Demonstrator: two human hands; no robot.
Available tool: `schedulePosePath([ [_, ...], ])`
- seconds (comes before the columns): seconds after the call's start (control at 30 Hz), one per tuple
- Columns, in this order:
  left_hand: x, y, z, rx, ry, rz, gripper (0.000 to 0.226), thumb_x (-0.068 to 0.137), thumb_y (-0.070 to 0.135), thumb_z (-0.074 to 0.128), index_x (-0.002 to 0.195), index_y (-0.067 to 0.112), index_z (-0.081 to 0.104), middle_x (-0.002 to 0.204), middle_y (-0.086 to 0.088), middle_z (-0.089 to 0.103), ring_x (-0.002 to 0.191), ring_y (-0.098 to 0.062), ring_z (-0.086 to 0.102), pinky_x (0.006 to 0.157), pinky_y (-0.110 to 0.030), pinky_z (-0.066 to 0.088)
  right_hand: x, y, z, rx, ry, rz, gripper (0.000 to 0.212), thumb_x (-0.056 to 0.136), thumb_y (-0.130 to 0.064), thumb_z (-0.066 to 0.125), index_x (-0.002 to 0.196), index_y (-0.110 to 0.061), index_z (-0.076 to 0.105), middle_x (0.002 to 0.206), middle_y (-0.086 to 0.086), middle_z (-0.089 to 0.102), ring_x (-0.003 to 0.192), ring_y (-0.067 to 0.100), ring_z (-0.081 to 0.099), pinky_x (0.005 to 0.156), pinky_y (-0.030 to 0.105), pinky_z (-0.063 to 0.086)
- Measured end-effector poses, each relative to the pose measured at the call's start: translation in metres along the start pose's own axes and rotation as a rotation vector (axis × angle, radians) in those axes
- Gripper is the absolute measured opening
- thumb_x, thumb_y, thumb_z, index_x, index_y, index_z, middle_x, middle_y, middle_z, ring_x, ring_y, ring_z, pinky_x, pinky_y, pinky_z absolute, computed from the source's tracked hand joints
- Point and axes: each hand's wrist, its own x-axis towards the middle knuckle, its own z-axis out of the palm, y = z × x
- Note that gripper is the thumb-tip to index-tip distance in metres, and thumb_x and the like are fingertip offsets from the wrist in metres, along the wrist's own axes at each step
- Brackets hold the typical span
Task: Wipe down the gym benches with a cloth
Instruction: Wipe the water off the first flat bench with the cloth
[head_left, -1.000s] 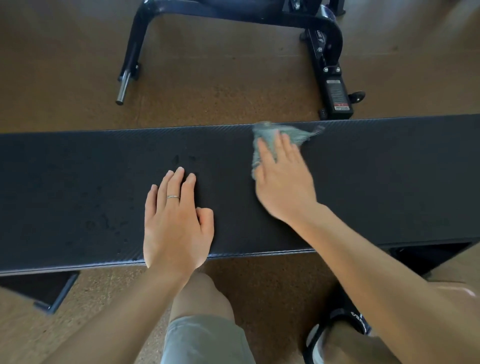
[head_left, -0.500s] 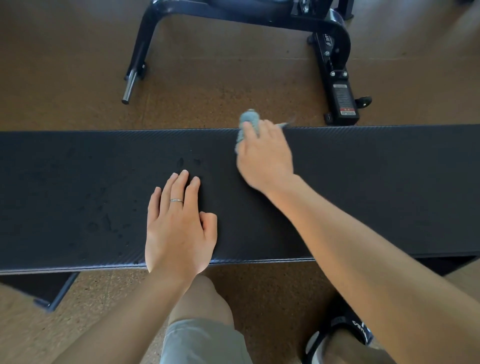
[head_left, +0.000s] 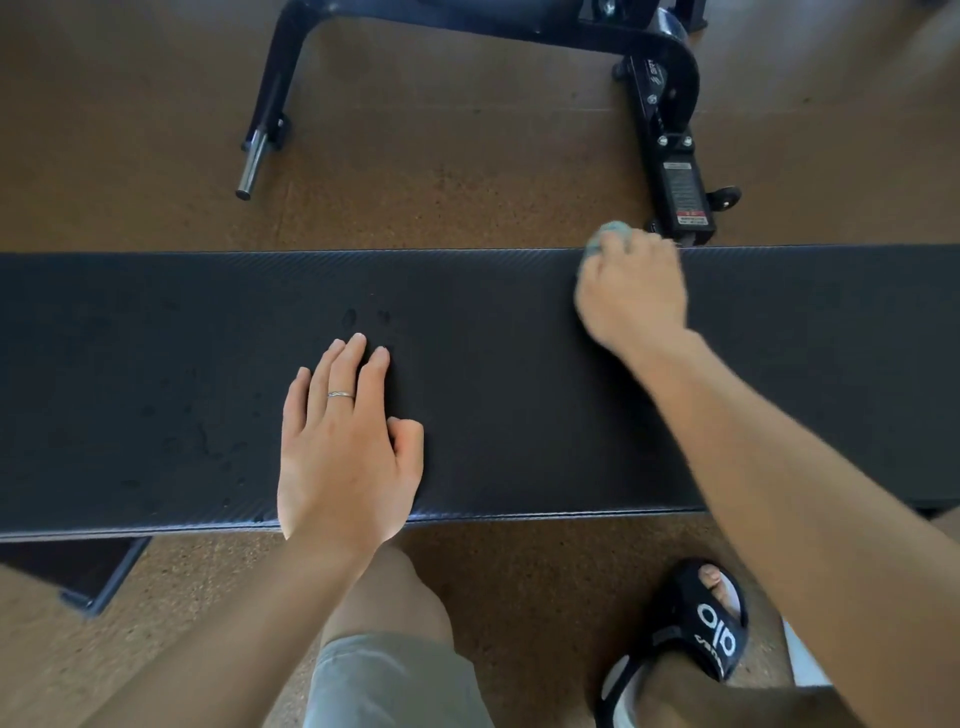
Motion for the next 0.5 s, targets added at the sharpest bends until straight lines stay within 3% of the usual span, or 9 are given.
schedulePosePath([
  [0.07, 0.0, 0.0, 0.0, 0.001, 0.002, -0.001, 0.062, 0.092, 0.03, 0.034, 0.148, 0.008, 0.05, 0.16, -0.011, 0.043, 0.152, -0.027, 0.033, 0.127, -0.049, 0.021, -0.008, -0.064, 0.007, 0.02, 0.009, -0.157, 0.066, 0.094, -0.027, 0.009, 0.129, 0.0, 0.059, 0.128, 0.023, 0.059, 0.112, 0.041, 0.055, 0.096, 0.052, 0.039],
  [0.13, 0.0, 0.0, 0.0, 0.004, -0.007, 0.003, 0.063, 0.092, 0.03, 0.035, 0.149, 0.009, 0.049, 0.161, -0.01, 0.042, 0.153, -0.027, 0.032, 0.127, -0.049, 0.02, -0.025, -0.115, 0.01, 0.127, -0.05, -0.239, 0.057, 0.103, -0.03, 0.02, 0.149, -0.005, 0.042, 0.152, 0.02, 0.043, 0.139, 0.037, 0.039, 0.118, 0.048, 0.027],
  [0.2, 0.001, 0.0, 0.0, 0.006, -0.011, 0.009, 0.064, 0.092, 0.032, 0.033, 0.149, 0.009, 0.048, 0.161, -0.01, 0.041, 0.153, -0.026, 0.031, 0.128, -0.049, 0.02, -0.033, -0.121, 0.007, 0.182, -0.112, -0.316, 0.057, 0.107, -0.032, 0.024, 0.16, -0.012, 0.025, 0.167, 0.016, 0.021, 0.155, 0.032, 0.015, 0.127, 0.042, 0.009],
  [0.27, 0.001, -0.001, 0.0, 0.001, -0.014, 0.006, 0.064, 0.092, 0.032, 0.032, 0.149, 0.01, 0.048, 0.161, -0.01, 0.041, 0.153, -0.026, 0.031, 0.128, -0.048, 0.019, -0.029, -0.082, 0.009, 0.132, -0.099, -0.364, 0.059, 0.105, -0.032, 0.02, 0.162, -0.016, 0.022, 0.169, 0.014, 0.018, 0.157, 0.027, 0.013, 0.128, 0.039, 0.008],
  [0.4, 0.0, -0.001, -0.001, -0.009, -0.014, 0.006, 0.063, 0.094, 0.034, 0.029, 0.149, 0.01, 0.048, 0.161, -0.01, 0.042, 0.153, -0.027, 0.032, 0.128, -0.048, 0.02, -0.021, 0.021, 0.001, 0.091, -0.089, -0.047, 0.06, 0.105, -0.033, 0.015, 0.162, -0.013, 0.021, 0.168, 0.016, 0.019, 0.156, 0.028, 0.015, 0.128, 0.039, 0.009],
  [0.5, 0.001, 0.0, 0.0, -0.01, -0.01, 0.0, 0.063, 0.094, 0.033, 0.029, 0.149, 0.009, 0.049, 0.16, -0.01, 0.043, 0.153, -0.027, 0.033, 0.128, -0.048, 0.02, -0.039, 0.01, 0.002, 0.116, -0.077, 0.091, 0.064, 0.104, -0.035, 0.007, 0.162, -0.01, 0.017, 0.168, 0.021, 0.015, 0.157, 0.033, 0.011, 0.127, 0.045, 0.008],
])
